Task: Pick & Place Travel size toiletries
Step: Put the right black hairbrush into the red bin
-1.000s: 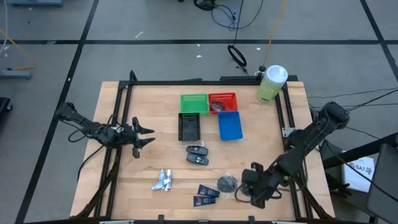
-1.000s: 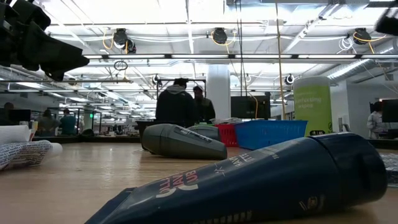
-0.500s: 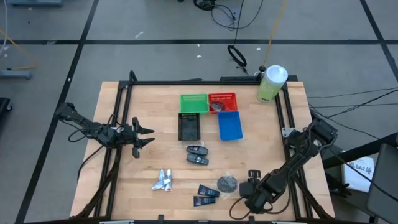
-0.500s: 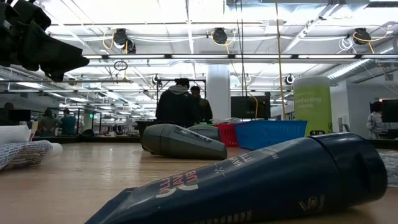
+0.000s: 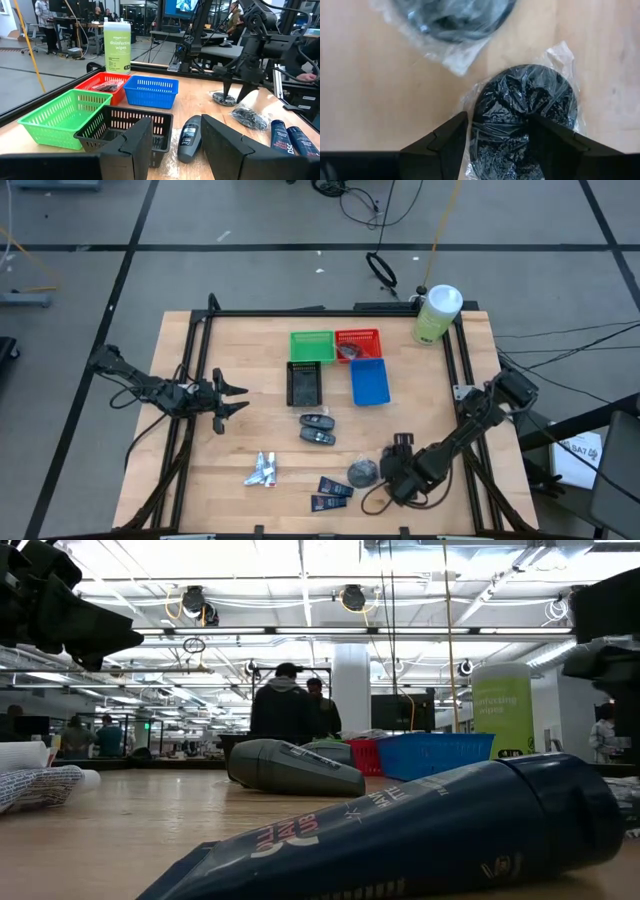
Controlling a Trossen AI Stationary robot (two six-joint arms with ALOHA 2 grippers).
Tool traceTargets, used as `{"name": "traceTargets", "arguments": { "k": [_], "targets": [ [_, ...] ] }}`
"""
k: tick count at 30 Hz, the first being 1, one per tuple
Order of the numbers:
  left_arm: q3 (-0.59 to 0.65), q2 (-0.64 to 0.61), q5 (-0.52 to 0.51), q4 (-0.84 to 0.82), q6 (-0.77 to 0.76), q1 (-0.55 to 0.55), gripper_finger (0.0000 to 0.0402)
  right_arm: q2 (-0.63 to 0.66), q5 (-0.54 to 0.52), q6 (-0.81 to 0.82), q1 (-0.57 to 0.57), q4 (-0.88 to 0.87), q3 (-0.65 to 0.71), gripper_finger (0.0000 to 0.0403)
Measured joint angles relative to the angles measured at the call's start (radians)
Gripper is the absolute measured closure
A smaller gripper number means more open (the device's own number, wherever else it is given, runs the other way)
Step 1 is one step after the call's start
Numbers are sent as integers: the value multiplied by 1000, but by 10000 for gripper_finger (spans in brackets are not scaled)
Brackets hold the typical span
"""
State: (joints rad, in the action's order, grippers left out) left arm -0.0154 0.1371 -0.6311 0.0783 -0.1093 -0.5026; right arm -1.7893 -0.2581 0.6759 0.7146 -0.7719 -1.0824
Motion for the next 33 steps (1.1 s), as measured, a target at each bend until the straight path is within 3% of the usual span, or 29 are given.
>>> {"name": "traceTargets", "arguments": {
  "k": [8, 18, 26, 33],
  "targets": [
    [0, 0, 0, 0, 0, 0, 238, -1, 24, -57, -55, 27, 0, 220],
    [0, 0, 0, 0, 1, 0, 238, -3, 19, -113, -68, 43, 2, 330],
    [0, 0, 0, -1, 1, 0, 238, -2, 19, -126, -68, 42, 2, 395],
    [0, 0, 0, -1, 1, 0, 238, -1, 19, -149, -68, 42, 2, 401]
  ]
}}
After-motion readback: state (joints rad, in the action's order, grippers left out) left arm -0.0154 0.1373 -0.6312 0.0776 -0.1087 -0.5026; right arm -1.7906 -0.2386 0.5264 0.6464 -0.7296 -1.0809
